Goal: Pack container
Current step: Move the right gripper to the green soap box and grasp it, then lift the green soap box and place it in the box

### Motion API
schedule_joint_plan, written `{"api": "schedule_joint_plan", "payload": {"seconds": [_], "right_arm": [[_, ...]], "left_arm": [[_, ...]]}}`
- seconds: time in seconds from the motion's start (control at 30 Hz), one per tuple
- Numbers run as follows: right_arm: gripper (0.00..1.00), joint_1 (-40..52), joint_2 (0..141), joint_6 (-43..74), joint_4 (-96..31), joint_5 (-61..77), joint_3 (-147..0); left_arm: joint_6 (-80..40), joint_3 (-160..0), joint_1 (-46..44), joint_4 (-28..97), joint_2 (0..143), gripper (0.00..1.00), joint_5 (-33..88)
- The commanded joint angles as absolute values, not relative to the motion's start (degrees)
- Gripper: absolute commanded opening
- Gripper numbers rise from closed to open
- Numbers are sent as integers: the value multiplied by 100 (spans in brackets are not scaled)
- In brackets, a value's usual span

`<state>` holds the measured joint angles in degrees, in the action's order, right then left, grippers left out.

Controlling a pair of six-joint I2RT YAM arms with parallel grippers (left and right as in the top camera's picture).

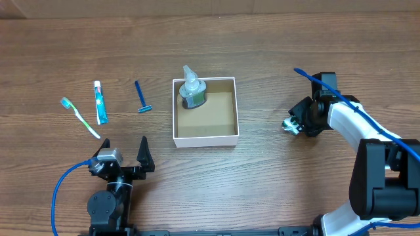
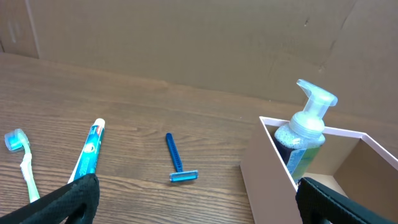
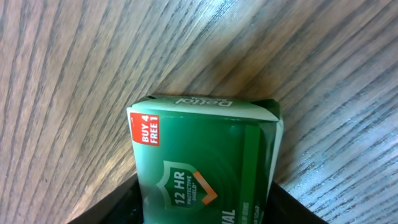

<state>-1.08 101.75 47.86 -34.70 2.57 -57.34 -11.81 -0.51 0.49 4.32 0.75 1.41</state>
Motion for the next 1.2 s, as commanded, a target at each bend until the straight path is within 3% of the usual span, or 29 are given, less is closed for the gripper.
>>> {"api": "schedule_joint_plan", "payload": {"seconds": [0.0, 0.3, 0.47, 0.57, 0.7, 0.9, 1.17], "right_arm": [[51, -123, 10366, 4613, -3474, 222, -5583], [50, -123, 10245, 3227, -3734, 989, -6272], [50, -71, 9625, 1949, -4134, 3083, -7430], [50, 191, 9271, 1750, -4106, 3614, -7706], [51, 908, 9120, 1643, -3924, 3446, -7728], [51, 2187, 9461, 1649, -3841, 2001, -7725], [51, 2467, 10243, 1647, -3422, 1848, -7728]], "left_arm": [[-1179, -27, 84, 443, 27, 100, 104], [-1179, -27, 84, 443, 27, 100, 104], [-1179, -27, 84, 443, 25, 100, 104], [-1179, -27, 84, 443, 27, 100, 106], [-1179, -27, 84, 443, 27, 100, 106], [-1181, -27, 84, 443, 25, 100, 106], [-1181, -27, 84, 443, 27, 100, 106]]}}
